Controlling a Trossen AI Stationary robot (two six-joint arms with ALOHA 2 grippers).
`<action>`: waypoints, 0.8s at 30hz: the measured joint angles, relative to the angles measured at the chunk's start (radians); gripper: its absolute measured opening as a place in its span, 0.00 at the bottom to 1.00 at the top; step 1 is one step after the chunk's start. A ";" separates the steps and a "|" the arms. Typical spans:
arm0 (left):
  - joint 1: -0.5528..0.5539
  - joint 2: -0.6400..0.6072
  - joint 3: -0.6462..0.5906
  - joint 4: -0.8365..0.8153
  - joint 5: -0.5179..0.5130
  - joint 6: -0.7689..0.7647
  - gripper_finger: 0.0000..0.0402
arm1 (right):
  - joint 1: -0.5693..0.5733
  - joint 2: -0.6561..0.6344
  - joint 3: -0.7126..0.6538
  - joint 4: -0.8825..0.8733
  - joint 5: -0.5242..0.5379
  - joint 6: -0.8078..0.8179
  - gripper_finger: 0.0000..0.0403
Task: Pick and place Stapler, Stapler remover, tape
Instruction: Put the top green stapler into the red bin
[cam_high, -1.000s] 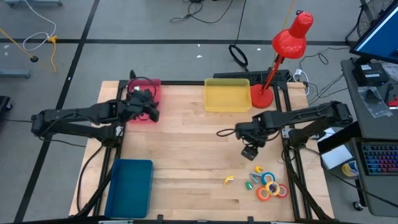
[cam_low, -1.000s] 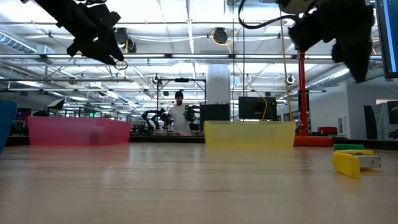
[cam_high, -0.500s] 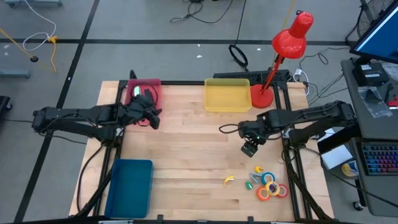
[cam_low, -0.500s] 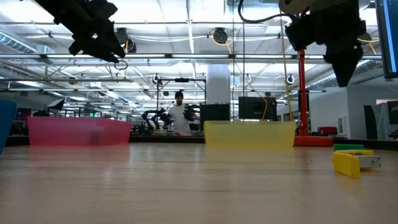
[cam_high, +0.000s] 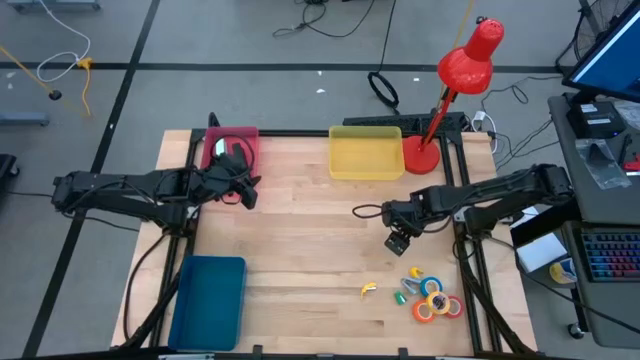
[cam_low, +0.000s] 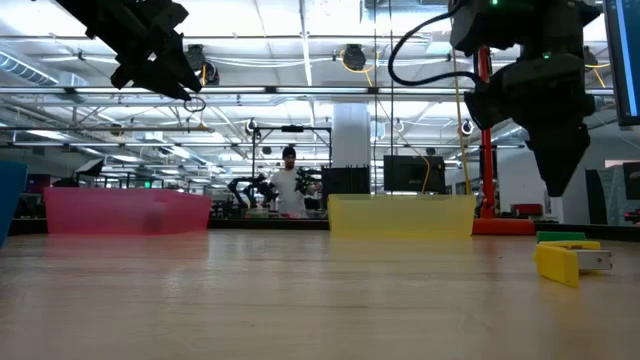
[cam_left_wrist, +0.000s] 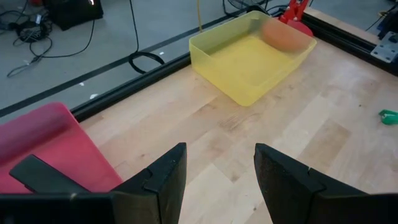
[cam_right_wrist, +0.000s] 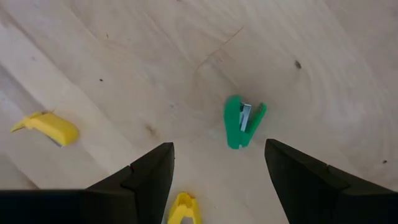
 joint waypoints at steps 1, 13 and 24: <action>0.000 0.000 0.000 0.000 0.000 -0.001 0.46 | 0.000 0.000 -0.007 0.006 0.000 0.000 0.60; 0.000 0.000 0.000 0.000 -0.001 -0.018 0.46 | 0.001 0.000 -0.120 0.153 -0.002 0.036 0.60; 0.000 0.000 0.000 0.000 -0.001 -0.022 0.46 | 0.003 0.000 -0.220 0.220 -0.002 0.079 0.60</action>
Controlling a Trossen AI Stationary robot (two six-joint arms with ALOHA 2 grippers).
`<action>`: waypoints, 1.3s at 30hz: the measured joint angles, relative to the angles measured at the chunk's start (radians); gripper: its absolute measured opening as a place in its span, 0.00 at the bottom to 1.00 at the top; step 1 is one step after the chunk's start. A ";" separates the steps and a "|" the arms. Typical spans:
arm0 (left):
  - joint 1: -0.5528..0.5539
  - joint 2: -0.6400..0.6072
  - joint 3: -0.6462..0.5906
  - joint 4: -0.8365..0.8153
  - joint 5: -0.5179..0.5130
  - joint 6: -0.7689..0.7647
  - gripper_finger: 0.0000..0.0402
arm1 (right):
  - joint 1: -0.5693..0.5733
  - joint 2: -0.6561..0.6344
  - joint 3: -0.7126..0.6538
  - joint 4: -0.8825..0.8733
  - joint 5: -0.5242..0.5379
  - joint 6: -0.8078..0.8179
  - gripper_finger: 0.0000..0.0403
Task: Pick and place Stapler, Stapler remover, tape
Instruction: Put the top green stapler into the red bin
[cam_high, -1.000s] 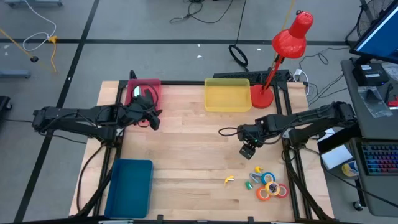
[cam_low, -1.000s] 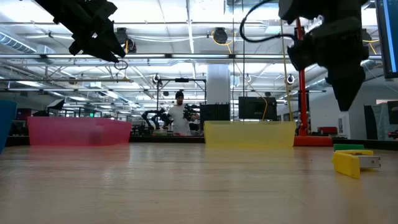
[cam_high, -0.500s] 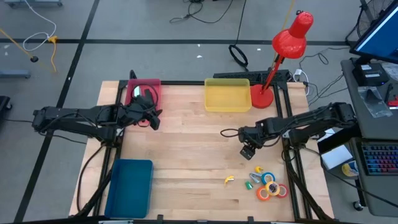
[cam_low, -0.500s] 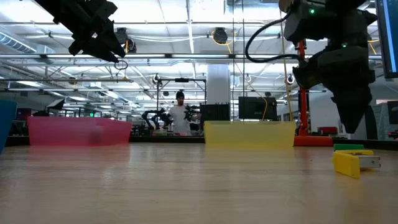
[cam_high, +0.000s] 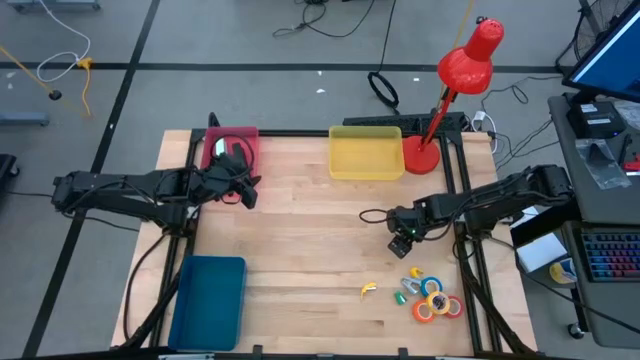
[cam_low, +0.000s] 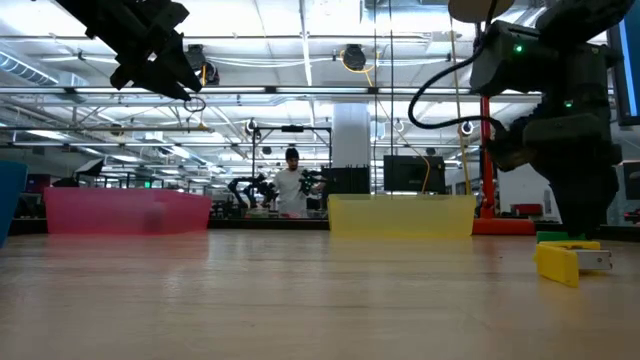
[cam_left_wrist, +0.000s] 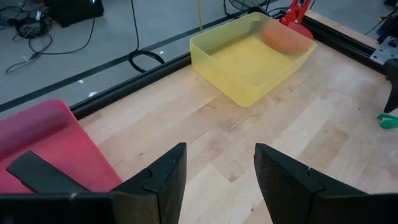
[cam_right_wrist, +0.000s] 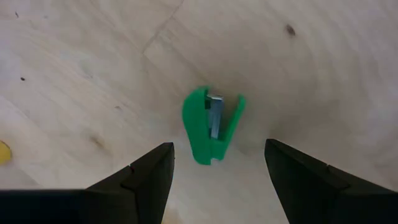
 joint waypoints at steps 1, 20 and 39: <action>0.000 0.000 0.000 0.000 0.000 -0.002 0.46 | 0.000 0.000 -0.004 0.010 0.000 0.000 0.60; 0.000 0.000 0.000 0.039 -0.006 0.003 0.46 | 0.000 0.040 -0.002 0.031 0.002 -0.007 0.40; 0.000 0.006 0.000 0.220 0.098 0.044 0.46 | -0.007 -0.037 -0.007 0.203 -0.080 0.013 0.11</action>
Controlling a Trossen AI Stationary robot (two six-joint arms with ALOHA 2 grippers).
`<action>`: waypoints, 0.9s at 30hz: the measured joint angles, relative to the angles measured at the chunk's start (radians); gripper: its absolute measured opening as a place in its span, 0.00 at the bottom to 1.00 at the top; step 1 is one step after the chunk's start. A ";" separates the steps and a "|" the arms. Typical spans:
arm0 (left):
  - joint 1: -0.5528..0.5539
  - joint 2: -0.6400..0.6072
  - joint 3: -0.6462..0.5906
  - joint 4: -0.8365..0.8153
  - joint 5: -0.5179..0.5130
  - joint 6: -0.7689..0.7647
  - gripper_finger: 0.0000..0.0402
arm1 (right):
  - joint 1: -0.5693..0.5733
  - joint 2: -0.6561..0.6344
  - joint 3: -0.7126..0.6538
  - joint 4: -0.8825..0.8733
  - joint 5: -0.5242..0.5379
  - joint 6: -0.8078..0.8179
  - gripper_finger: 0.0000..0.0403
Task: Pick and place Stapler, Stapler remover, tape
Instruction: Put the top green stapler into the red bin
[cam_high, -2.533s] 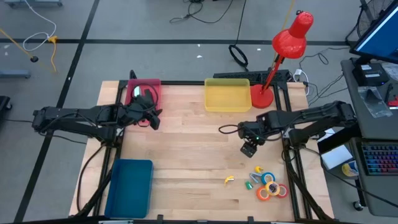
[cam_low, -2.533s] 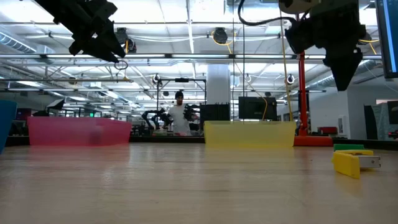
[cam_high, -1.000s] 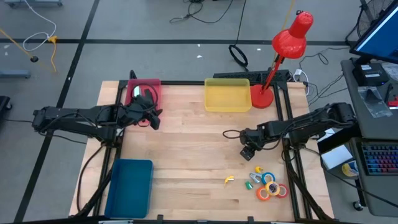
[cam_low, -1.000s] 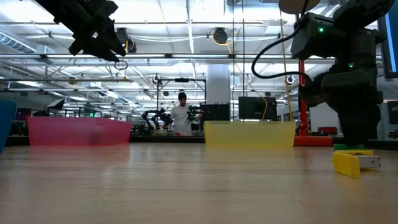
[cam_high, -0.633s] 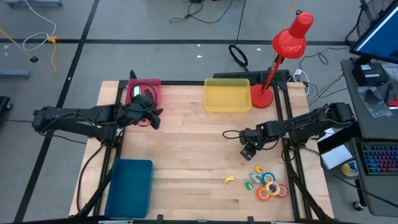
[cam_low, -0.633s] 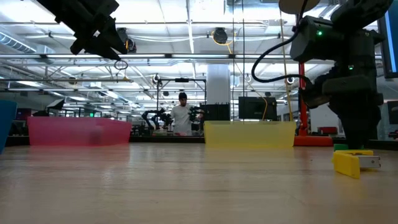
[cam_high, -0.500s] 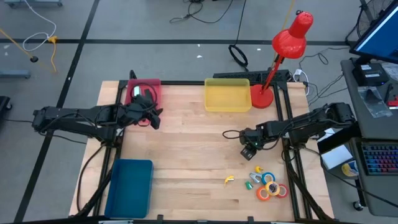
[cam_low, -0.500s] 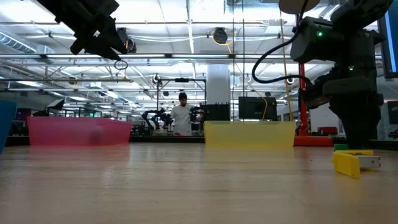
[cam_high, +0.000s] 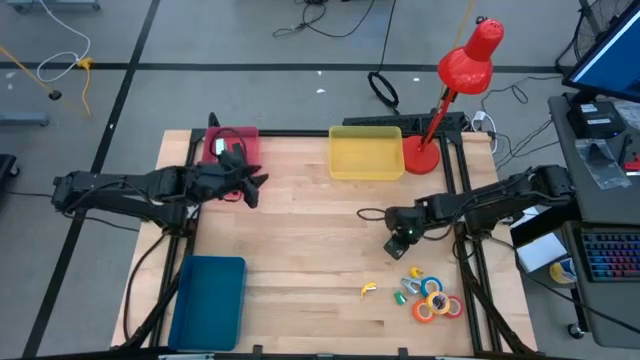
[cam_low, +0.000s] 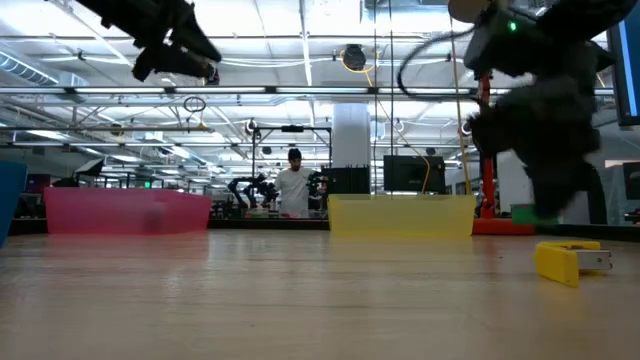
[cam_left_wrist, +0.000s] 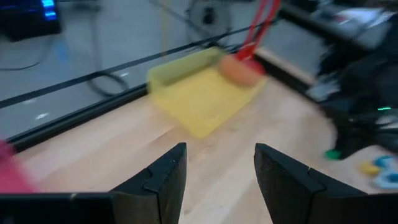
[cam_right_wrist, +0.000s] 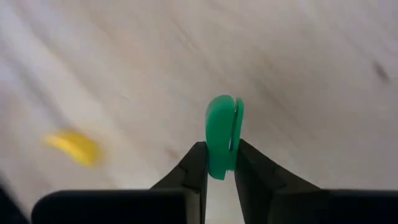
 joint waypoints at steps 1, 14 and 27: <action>0.000 0.006 0.000 0.034 0.027 0.009 0.46 | -0.002 -0.013 0.000 0.053 -0.002 0.005 0.11; 0.000 0.237 0.000 0.440 0.375 0.064 0.46 | -0.076 -0.086 0.003 0.917 0.133 -0.029 0.11; 0.000 0.538 0.000 0.949 0.479 -0.070 0.46 | -0.080 -0.023 0.004 1.098 0.219 -0.043 0.11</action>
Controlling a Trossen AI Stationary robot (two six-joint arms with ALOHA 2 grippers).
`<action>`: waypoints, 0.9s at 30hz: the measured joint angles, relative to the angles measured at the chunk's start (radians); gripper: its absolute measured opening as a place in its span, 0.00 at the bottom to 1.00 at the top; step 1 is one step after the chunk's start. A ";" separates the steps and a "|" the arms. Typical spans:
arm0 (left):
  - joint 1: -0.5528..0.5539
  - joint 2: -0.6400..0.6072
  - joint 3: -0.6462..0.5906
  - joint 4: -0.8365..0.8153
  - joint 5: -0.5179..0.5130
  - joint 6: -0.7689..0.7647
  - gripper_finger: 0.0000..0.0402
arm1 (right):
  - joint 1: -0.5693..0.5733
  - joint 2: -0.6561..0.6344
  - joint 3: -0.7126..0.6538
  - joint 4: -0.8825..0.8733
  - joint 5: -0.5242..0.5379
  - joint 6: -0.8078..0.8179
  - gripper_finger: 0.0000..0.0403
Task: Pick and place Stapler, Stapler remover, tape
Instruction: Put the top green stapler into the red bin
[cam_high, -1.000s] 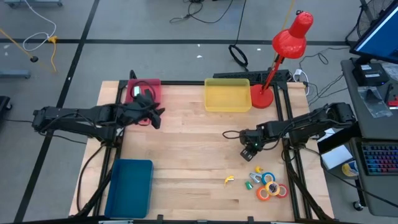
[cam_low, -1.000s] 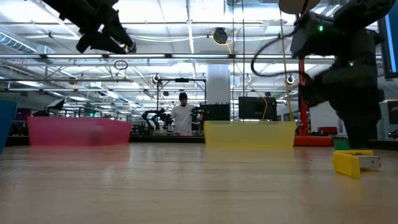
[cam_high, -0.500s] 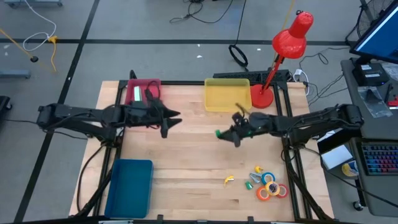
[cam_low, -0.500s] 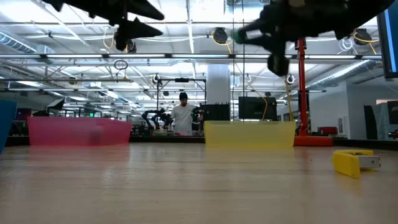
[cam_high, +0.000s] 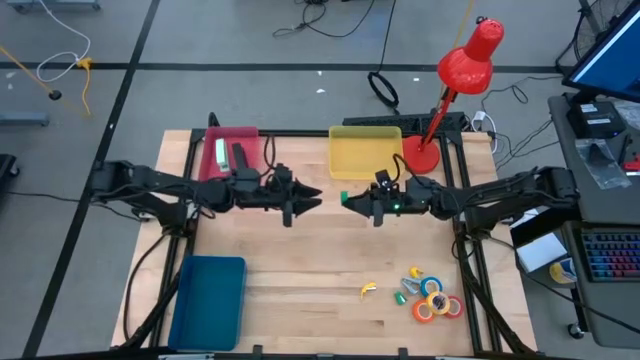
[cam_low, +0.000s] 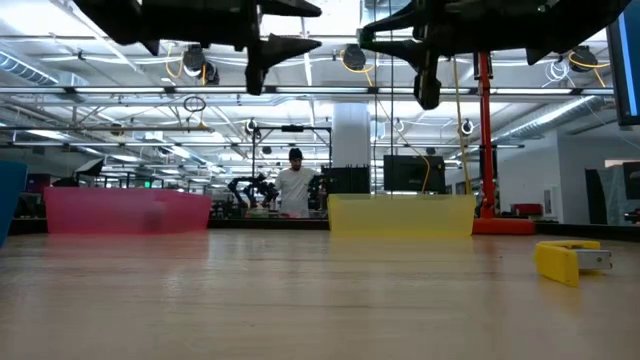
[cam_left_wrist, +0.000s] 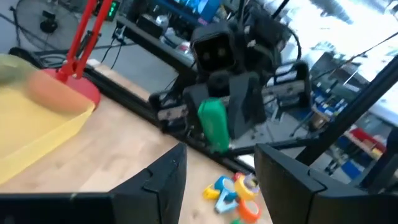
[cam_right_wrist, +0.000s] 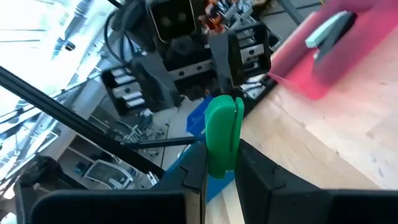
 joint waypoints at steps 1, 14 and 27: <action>0.000 0.017 0.000 0.027 0.000 -0.006 0.46 | 0.000 0.008 0.000 0.000 0.000 0.002 0.11; 0.000 0.085 0.006 0.155 0.000 -0.105 0.46 | 0.000 0.064 0.014 0.050 -0.004 0.029 0.11; 0.000 0.085 0.043 0.144 -0.031 -0.116 0.46 | -0.001 0.064 0.089 0.018 -0.004 -0.008 0.11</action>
